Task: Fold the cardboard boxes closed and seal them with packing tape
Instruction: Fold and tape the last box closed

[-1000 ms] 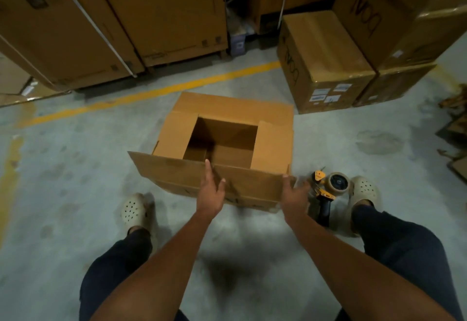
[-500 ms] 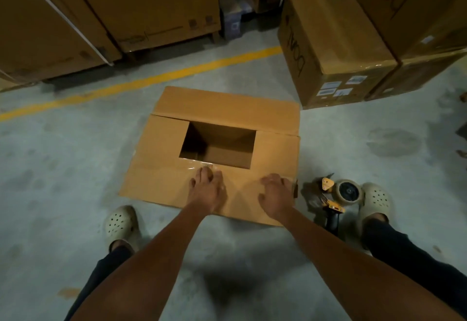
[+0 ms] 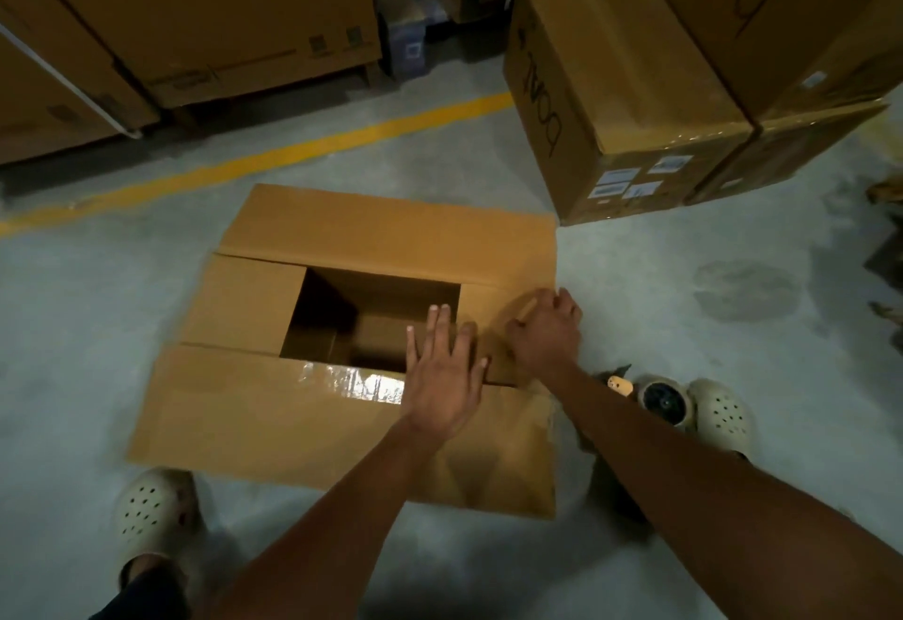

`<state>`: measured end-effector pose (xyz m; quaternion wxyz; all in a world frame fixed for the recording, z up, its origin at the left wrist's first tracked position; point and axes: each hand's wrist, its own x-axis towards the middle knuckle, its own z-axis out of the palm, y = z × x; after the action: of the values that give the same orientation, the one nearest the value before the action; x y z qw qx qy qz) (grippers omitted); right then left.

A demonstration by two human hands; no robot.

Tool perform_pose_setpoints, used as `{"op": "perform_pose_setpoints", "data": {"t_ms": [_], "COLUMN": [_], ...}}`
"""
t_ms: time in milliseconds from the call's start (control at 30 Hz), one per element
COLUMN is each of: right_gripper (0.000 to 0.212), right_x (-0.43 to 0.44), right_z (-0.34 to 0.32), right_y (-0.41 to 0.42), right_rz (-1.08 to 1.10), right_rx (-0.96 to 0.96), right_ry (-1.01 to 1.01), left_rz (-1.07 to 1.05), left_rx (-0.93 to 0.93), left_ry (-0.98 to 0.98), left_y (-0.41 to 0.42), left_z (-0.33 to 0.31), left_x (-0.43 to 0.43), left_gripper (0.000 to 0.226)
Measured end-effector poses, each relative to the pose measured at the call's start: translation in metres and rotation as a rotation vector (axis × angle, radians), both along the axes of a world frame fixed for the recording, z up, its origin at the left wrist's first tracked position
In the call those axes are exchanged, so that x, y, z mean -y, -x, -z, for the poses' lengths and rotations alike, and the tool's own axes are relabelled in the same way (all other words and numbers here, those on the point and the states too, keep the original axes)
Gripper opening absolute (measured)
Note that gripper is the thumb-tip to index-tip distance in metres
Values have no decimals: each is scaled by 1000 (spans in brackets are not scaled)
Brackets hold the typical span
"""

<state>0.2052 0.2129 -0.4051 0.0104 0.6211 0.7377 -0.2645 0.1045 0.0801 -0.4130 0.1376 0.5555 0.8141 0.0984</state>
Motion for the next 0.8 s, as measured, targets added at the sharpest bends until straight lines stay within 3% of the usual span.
{"op": "perform_pose_setpoints", "data": {"t_ms": [167,267,433,600,700,800], "right_gripper": [72,55,50,47,46,26], "right_x": [-55,-70,-53,2,26,46], "right_z": [-12,-16,-32,-40,-44,-56], "right_y": [20,16,0,-27,-37,-46], "right_rz": [369,617,604,537,706,890], "right_rx": [-367,-620,-904,-1054,-1143,-1217], "right_ry": [328,391,383,321,318,307], "left_rz": [5,63,104,130,108,110], "left_rx": [66,104,70,-52,-116,-137], "left_ry": [43,151,183,216,188,86], "left_y": [-8,-6,-5,-6,-1,2], "left_z": [2,5,-6,-31,-34,-36], "left_x": [-30,-32,-24,8,38,62], "left_gripper": [60,64,64,68,71,84]}}
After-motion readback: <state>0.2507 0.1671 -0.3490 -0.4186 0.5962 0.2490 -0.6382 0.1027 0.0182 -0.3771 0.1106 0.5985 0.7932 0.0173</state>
